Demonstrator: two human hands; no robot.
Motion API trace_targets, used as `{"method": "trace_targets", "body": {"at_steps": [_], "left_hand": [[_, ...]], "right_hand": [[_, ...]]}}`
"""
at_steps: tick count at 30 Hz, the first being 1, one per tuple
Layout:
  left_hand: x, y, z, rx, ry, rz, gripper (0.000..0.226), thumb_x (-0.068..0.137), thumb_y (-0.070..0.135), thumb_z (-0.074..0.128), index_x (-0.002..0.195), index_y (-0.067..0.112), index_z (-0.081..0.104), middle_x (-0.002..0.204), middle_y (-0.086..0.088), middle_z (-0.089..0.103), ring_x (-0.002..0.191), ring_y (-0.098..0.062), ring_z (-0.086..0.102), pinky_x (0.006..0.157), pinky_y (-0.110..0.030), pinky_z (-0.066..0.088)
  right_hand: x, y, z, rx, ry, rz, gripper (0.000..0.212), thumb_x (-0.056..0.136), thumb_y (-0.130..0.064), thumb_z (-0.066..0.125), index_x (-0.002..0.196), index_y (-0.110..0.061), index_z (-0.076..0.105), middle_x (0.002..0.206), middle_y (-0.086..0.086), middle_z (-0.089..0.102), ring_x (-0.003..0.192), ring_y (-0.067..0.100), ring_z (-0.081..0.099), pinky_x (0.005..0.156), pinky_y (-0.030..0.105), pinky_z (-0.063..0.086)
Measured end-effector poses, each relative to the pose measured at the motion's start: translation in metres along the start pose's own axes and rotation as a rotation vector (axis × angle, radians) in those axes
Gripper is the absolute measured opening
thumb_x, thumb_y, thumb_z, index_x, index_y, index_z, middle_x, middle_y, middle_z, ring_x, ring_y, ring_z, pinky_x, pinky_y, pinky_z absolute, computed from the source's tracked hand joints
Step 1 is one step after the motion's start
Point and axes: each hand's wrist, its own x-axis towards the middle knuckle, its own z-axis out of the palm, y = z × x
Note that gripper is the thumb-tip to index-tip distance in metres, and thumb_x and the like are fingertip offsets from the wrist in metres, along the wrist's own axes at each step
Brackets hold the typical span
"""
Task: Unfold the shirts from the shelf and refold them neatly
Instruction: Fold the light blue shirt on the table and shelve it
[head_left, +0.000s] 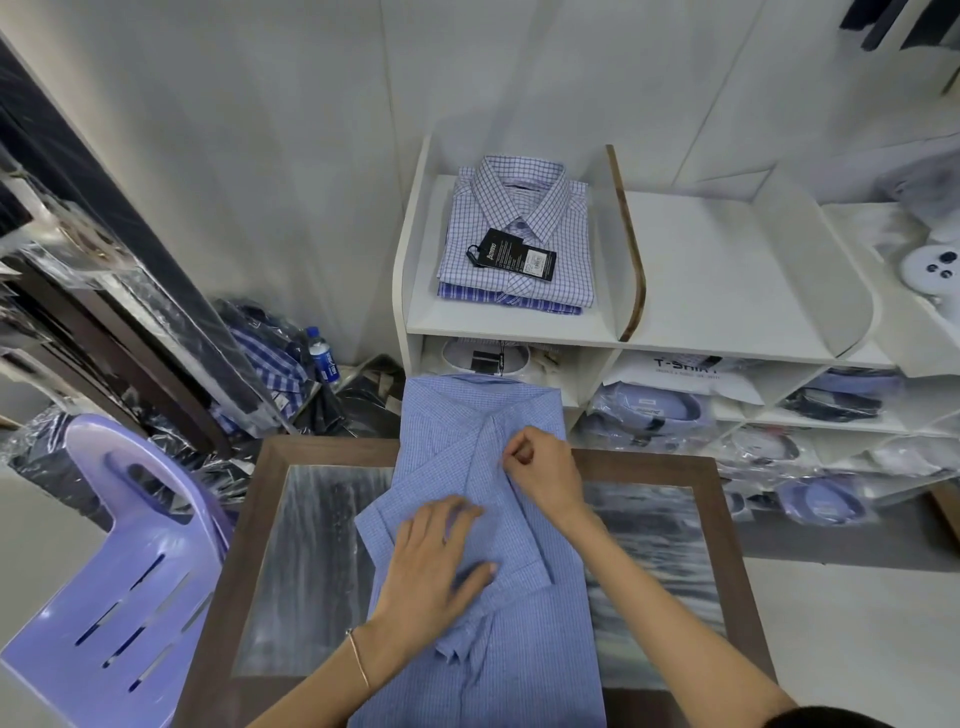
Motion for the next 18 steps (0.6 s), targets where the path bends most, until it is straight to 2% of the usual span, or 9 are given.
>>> {"method": "trace_targets", "body": {"at_steps": [2,3,5,7,8,10,12,18], "left_hand": [[-0.003,-0.011,0.008,0.039,-0.060,0.217,0.052,0.097,0.053,0.041,0.139,0.022,0.047,0.151,0.003,0.035,0.141,-0.020,0.030,0.113,-0.039,0.022],[-0.005,-0.017,0.012,0.056,-0.109,0.265,0.055,0.098,0.054,0.037,0.143,0.022,0.043,0.156,0.003,0.029,0.146,-0.021,0.020,0.117,-0.045,0.011],[-0.008,-0.025,0.019,0.067,-0.195,0.280,0.062,0.098,0.058,0.033,0.149,0.021,0.032,0.159,0.004,0.020,0.149,-0.021,0.009,0.116,-0.050,0.000],[-0.010,-0.029,0.023,0.072,-0.253,0.277,0.073,0.095,0.064,0.033,0.153,0.021,0.020,0.161,0.005,0.011,0.149,-0.022,0.003,0.114,-0.055,-0.002],[-0.010,-0.031,0.024,0.083,-0.264,0.285,0.079,0.093,0.068,0.034,0.153,0.020,0.017,0.162,0.005,0.008,0.149,-0.022,0.002,0.113,-0.057,-0.001],[-0.011,-0.032,0.025,0.114,-0.266,0.297,0.087,0.089,0.073,0.036,0.154,0.019,0.015,0.162,0.003,0.008,0.149,-0.024,0.003,0.112,-0.060,0.003],[-0.011,-0.031,0.026,0.133,-0.259,0.294,0.091,0.086,0.075,0.037,0.153,0.018,0.015,0.162,0.002,0.009,0.149,-0.024,0.005,0.111,-0.061,0.006],[-0.012,-0.031,0.030,0.156,-0.256,0.265,0.093,0.085,0.077,0.033,0.153,0.017,0.016,0.162,0.000,0.007,0.149,-0.024,0.004,0.112,-0.062,0.009]], "right_hand": [[-0.013,0.004,0.003,-0.065,0.080,-0.188,0.005,0.087,-0.012,0.062,0.085,-0.016,0.060,0.081,-0.006,0.061,0.074,0.011,0.057,0.065,0.030,0.050],[-0.023,0.006,0.005,-0.094,0.111,-0.290,0.002,0.089,-0.013,0.059,0.088,-0.014,0.060,0.087,-0.004,0.060,0.079,0.011,0.055,0.067,0.028,0.048],[-0.045,0.017,0.015,-0.186,0.160,-0.459,0.011,0.091,-0.014,0.052,0.093,-0.012,0.063,0.096,0.000,0.061,0.090,0.012,0.052,0.073,0.027,0.048],[-0.065,0.039,0.030,-0.284,0.174,-0.545,0.026,0.093,-0.021,0.044,0.102,-0.010,0.066,0.114,0.006,0.064,0.107,0.016,0.055,0.091,0.032,0.050],[-0.076,0.052,0.039,-0.325,0.151,-0.538,0.033,0.095,-0.025,0.041,0.113,-0.010,0.064,0.127,0.008,0.060,0.120,0.018,0.052,0.101,0.034,0.046],[-0.092,0.072,0.052,-0.396,0.082,-0.487,0.048,0.099,-0.036,0.036,0.139,-0.012,0.047,0.150,0.007,0.039,0.140,0.019,0.031,0.116,0.038,0.028],[-0.102,0.082,0.058,-0.477,0.057,-0.455,0.056,0.102,-0.043,0.029,0.150,-0.015,0.027,0.159,0.004,0.019,0.147,0.018,0.013,0.119,0.038,0.011],[-0.105,0.075,0.057,-0.571,0.053,-0.399,0.058,0.103,-0.045,0.020,0.152,-0.016,0.018,0.160,0.002,0.013,0.148,0.017,0.012,0.117,0.041,0.012]]}}
